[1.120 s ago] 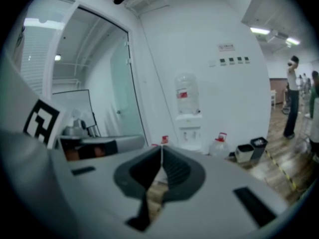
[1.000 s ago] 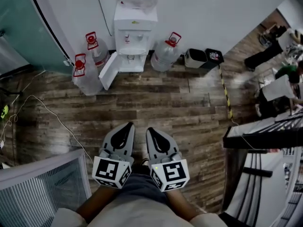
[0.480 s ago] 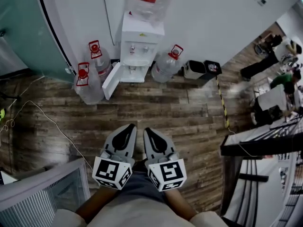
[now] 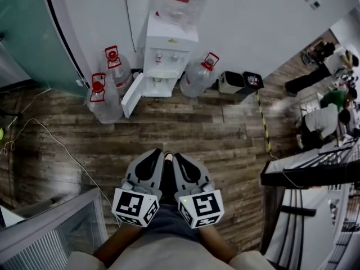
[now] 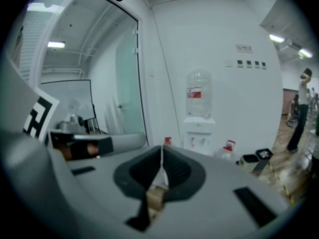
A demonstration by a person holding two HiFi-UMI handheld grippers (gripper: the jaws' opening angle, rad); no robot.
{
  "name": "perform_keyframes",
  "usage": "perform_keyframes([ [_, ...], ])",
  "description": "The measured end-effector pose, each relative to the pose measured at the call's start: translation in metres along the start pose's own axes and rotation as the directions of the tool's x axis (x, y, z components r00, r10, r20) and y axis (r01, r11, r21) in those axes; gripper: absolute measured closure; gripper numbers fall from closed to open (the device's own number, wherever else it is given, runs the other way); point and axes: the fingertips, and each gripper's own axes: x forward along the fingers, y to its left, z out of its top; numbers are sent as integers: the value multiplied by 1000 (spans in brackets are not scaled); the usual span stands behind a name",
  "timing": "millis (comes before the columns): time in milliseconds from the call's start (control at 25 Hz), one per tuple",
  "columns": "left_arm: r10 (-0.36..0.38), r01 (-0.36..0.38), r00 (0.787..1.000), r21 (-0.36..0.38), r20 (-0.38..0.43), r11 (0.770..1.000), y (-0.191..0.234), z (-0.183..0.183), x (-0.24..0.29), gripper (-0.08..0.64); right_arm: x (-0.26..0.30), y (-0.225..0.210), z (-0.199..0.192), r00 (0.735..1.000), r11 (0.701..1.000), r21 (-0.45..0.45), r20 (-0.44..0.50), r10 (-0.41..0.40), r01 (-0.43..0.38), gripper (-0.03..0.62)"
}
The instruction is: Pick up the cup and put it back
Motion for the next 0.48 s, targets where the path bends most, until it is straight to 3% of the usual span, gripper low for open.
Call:
perform_keyframes([
  [480,17,-16,999,15,-28,1000,4,12,71,551,41,-51,22,999,999,26,12,44,-45,568],
])
